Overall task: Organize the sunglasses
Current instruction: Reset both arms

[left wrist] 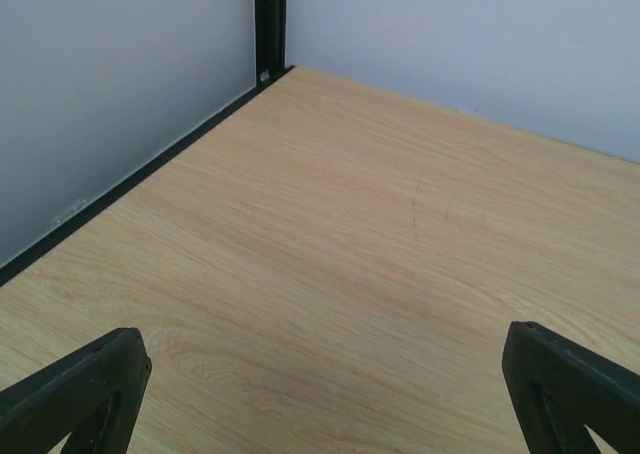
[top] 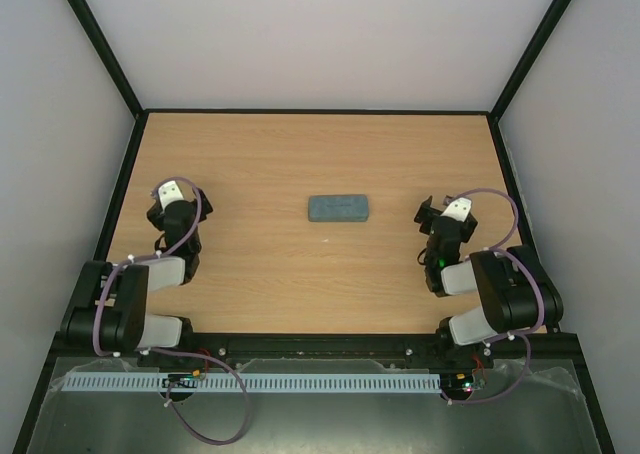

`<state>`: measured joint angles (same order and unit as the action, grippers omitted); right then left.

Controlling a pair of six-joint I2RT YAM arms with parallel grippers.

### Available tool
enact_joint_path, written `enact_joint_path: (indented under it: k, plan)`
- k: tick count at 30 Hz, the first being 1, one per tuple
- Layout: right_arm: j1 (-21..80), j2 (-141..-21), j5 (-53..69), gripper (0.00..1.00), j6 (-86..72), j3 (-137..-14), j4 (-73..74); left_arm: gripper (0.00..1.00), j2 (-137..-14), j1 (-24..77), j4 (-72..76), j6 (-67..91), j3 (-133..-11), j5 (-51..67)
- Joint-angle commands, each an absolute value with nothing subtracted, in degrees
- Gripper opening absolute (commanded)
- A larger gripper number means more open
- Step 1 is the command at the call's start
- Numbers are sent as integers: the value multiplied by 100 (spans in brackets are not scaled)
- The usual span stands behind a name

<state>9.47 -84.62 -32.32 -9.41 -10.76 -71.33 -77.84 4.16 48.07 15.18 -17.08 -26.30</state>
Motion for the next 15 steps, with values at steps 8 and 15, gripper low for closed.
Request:
enact_joint_path:
  k: [8, 15]
  plan:
    - [639, -8943, -2439, 98, -870, -762, -8641, 99, -8464, 153, 6496, 961, -1664, -2460]
    - [635, -8844, -2357, 99, -879, -1041, -7955, 99, -8481, 224, 6490, 842, -1685, -2304]
